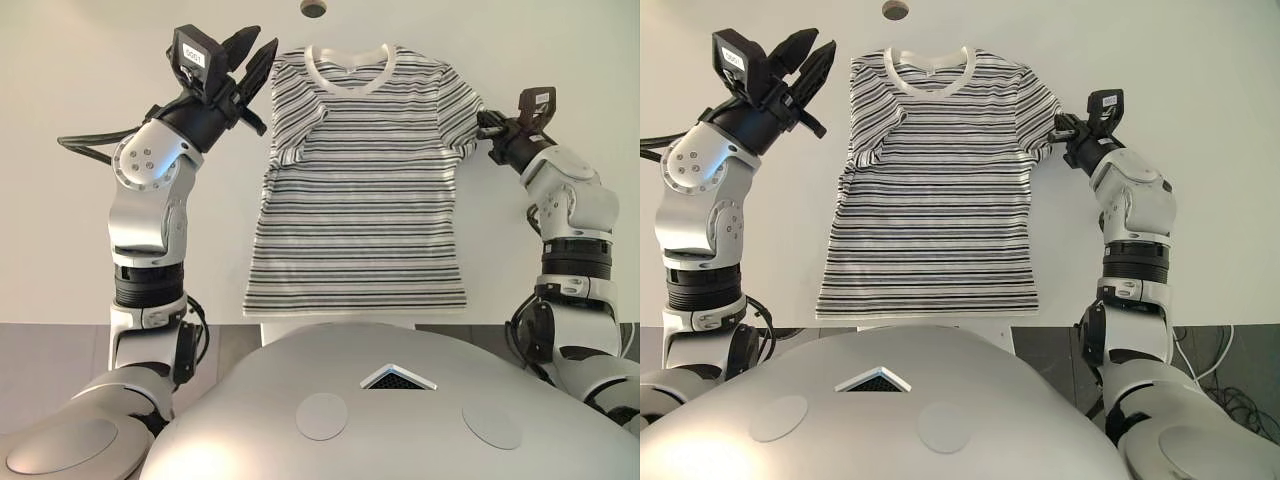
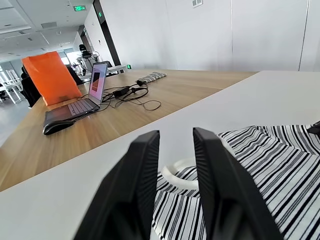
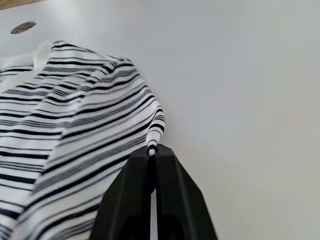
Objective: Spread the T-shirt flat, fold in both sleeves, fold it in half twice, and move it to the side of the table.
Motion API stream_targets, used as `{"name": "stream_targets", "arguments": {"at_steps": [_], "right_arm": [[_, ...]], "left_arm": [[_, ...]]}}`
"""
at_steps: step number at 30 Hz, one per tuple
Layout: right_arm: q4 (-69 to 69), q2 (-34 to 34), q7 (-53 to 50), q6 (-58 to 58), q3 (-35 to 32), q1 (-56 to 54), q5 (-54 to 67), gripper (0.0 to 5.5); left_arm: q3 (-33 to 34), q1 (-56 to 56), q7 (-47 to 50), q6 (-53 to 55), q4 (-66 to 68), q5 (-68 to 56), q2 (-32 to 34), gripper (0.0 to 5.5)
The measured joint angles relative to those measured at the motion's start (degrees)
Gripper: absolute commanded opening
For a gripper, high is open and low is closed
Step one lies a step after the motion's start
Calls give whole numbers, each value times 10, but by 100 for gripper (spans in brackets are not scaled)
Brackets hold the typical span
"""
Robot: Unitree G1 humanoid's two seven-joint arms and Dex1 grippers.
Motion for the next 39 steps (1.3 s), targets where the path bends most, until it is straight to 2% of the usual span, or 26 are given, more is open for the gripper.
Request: {"name": "stream_targets", "arguments": {"at_steps": [7,15,25,29,30,34,36,39], "right_arm": [[-107,8,-38,-1,18,16,-26,3],[-132,32,-56,1,83,-7,-73,3],[-152,65,-60,-1,222,-16,-173,3],[-137,68,-61,-15,255,-16,-212,88],[-128,66,-60,-17,262,-16,-220,88],[-138,65,-37,-16,262,-12,-216,88],[-191,58,-7,-6,252,4,-190,88],[-330,14,60,17,212,82,-121,88]], "left_arm": [[-1,0,2,-3,4,4,-1,125],[-11,0,3,-13,6,8,-2,125],[-25,0,5,-16,8,10,-6,125],[-30,0,6,-23,11,14,-8,125],[-31,0,6,-24,12,17,-10,125],[-38,0,8,-41,25,41,-10,125],[-43,0,19,-68,29,68,-7,125],[-40,28,34,-185,36,130,22,125]]}}
